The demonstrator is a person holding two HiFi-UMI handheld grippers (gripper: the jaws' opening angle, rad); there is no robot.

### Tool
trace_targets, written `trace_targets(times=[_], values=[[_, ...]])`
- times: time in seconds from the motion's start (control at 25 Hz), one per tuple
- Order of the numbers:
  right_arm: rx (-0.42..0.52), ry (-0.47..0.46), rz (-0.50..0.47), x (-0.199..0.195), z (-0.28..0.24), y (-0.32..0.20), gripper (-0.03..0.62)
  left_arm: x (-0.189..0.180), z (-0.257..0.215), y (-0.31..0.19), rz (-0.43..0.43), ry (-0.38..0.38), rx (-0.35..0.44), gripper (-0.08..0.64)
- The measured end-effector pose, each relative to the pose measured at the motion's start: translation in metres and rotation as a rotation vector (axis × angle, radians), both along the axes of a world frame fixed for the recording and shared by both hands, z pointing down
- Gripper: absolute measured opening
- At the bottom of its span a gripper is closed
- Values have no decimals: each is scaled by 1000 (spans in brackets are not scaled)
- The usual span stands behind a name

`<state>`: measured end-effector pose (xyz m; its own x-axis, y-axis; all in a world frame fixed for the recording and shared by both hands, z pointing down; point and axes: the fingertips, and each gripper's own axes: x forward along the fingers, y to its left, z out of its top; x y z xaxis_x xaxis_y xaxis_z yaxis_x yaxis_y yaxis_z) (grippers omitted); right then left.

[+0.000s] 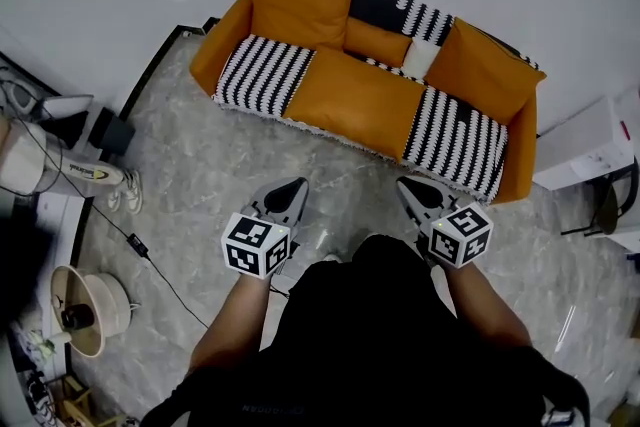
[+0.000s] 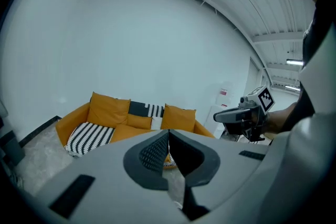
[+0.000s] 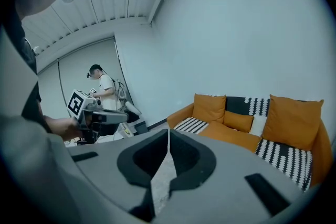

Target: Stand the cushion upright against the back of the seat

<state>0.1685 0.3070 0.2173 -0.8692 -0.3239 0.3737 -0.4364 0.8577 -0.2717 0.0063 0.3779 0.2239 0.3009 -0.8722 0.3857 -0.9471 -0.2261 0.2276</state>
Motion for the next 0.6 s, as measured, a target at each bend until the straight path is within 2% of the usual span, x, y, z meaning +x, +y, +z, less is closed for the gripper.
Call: trace_targets(times=[0.28,0.6], values=[[-20,-3,35,-3,11,-27,38,-2,3,-24,46,-18,-10,17],[-29,-28,71,-18,18,-97,38,-22,4,-87,70,-49,-26,17]])
